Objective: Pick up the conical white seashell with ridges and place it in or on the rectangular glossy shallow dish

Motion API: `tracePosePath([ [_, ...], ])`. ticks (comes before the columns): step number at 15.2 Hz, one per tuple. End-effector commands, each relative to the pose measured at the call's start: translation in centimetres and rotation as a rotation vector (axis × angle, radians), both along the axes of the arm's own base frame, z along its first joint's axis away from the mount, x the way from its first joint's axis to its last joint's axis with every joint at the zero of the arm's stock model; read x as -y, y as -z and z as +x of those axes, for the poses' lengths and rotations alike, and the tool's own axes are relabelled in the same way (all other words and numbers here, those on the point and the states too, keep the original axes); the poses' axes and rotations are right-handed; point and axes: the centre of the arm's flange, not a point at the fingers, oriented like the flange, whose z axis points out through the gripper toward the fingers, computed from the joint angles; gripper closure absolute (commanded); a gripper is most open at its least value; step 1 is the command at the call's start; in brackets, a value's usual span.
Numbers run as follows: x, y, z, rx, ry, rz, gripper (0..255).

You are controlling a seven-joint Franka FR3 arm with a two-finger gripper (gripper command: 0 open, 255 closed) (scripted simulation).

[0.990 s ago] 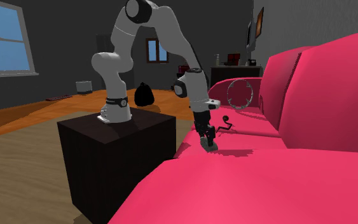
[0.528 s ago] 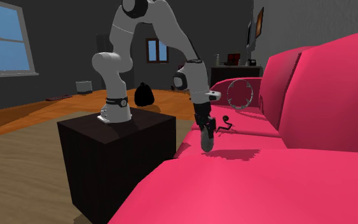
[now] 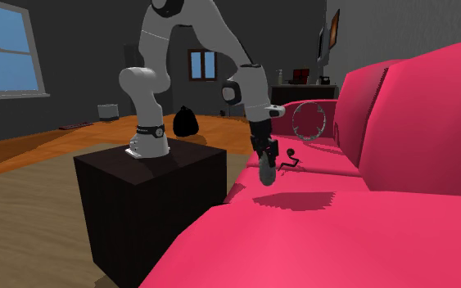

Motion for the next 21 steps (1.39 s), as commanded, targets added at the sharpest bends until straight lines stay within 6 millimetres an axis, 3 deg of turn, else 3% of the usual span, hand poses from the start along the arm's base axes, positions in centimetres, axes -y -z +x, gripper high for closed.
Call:
tracePosePath([
  [1, 1.2, -0.5, 0.5, 0.0, 0.0, 0.0, 255],
  [15, 18.4, -0.7, 6.6, 0.0, 0.0, 0.0, 255],
  [21, 18.4, 2.5, 6.6, 0.0, 0.0, 0.0, 255],
])
